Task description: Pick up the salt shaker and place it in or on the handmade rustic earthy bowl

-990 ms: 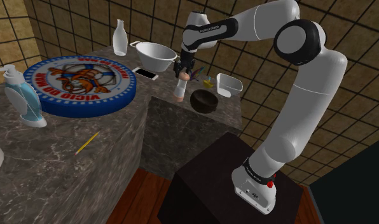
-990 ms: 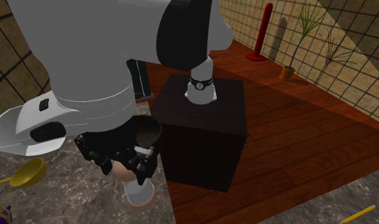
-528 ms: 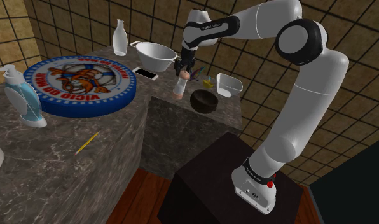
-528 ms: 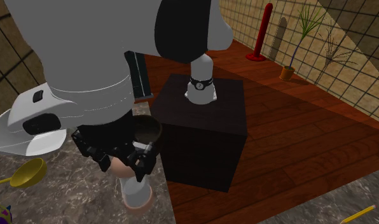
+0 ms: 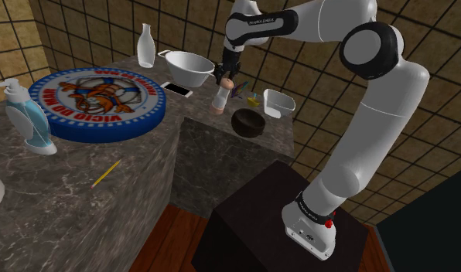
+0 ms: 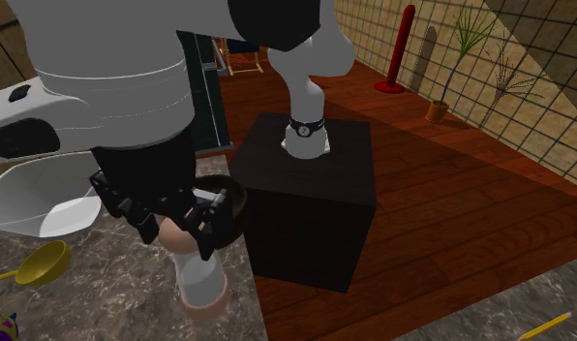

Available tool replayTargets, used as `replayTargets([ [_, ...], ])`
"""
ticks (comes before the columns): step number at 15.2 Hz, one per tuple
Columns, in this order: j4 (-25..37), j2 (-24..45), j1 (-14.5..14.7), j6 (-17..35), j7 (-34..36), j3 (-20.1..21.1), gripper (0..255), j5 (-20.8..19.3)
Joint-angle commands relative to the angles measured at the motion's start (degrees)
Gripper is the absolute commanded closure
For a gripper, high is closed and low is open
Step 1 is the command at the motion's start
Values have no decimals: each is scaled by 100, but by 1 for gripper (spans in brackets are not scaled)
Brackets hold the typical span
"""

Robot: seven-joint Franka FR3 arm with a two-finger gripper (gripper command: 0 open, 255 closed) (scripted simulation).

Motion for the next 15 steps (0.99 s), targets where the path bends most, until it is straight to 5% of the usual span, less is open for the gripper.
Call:
replayTargets([
  [1, 123, -24, 4, -148, -2, 3, 255, 3],
  [15, 1043, -144, 9, -1186, -60, 6, 255, 22],
])
